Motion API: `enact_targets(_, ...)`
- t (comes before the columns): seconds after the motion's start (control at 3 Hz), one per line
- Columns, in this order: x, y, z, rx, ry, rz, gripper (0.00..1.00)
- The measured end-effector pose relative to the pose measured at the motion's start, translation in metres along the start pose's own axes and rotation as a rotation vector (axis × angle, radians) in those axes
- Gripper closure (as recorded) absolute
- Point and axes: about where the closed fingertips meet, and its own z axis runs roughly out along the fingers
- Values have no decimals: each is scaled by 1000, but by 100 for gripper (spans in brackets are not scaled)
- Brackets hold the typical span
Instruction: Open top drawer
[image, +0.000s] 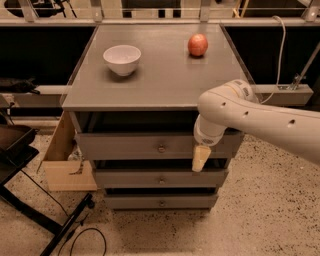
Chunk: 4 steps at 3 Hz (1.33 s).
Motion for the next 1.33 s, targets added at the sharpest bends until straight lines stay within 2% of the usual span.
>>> enact_targets(0.33, -2, 7, 8, -6, -13, 9, 27)
enact_targets(0.67, 9, 23, 7, -18, 5, 2, 50)
enact_targets(1.33, 13, 26, -3, -21, 18, -3, 97)
